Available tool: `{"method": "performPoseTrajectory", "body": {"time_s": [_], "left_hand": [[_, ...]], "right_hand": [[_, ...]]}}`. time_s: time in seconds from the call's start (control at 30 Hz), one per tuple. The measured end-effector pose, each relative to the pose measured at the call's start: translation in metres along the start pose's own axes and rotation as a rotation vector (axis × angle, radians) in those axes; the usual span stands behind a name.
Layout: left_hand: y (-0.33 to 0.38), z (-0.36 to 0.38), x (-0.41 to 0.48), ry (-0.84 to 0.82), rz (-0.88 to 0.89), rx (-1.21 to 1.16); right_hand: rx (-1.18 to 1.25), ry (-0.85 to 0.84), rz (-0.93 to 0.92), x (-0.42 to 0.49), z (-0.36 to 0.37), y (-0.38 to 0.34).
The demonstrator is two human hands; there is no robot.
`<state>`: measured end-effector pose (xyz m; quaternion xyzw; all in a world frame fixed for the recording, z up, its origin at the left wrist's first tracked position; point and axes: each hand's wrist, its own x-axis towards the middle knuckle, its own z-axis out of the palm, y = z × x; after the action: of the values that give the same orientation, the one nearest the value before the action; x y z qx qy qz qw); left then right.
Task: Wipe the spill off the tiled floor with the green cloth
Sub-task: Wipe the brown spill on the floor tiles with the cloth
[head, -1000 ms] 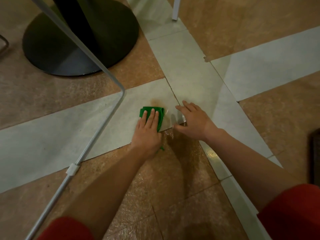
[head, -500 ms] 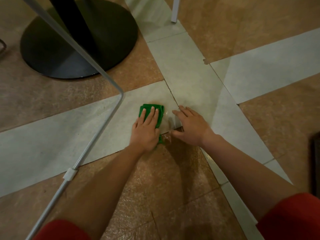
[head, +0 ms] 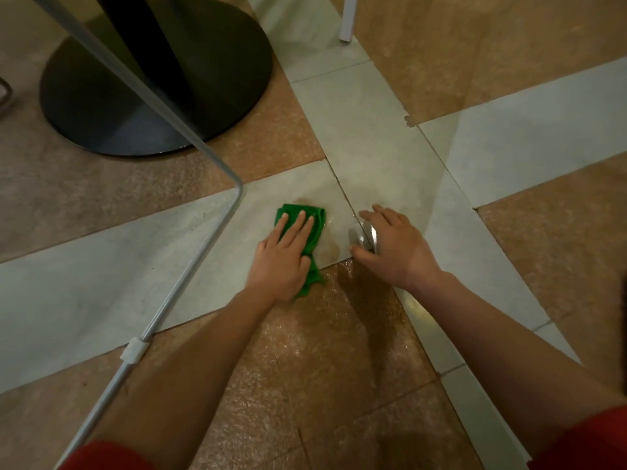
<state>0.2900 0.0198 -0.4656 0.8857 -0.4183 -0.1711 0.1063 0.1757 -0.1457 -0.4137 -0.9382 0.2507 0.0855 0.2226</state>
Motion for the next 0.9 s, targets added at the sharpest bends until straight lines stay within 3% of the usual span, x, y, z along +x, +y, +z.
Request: {"method": "performPoseTrajectory", "body": {"time_s": [0.07, 0.27, 0.5, 0.73, 0.9], "left_hand": [[-0.011, -0.004, -0.003, 0.007, 0.009, -0.001], [-0.006, -0.015, 0.032, 0.048, -0.209, -0.04], [-0.001, -0.007, 0.027, -0.034, 0.048, 0.082], [0.012, -0.012, 0.053, 0.036, -0.177, -0.057], [0.017, -0.004, 0.032, 0.004, 0.031, 0.004]], "right_hand": [[0.005, 0.002, -0.005, 0.003, -0.002, -0.001], [0.005, 0.006, 0.005, 0.004, -0.005, 0.001], [-0.011, -0.036, 0.002, 0.01, -0.004, 0.003], [-0.025, -0.026, 0.031, 0.005, -0.003, 0.013], [-0.032, -0.03, 0.018, 0.009, -0.008, 0.011]]}}
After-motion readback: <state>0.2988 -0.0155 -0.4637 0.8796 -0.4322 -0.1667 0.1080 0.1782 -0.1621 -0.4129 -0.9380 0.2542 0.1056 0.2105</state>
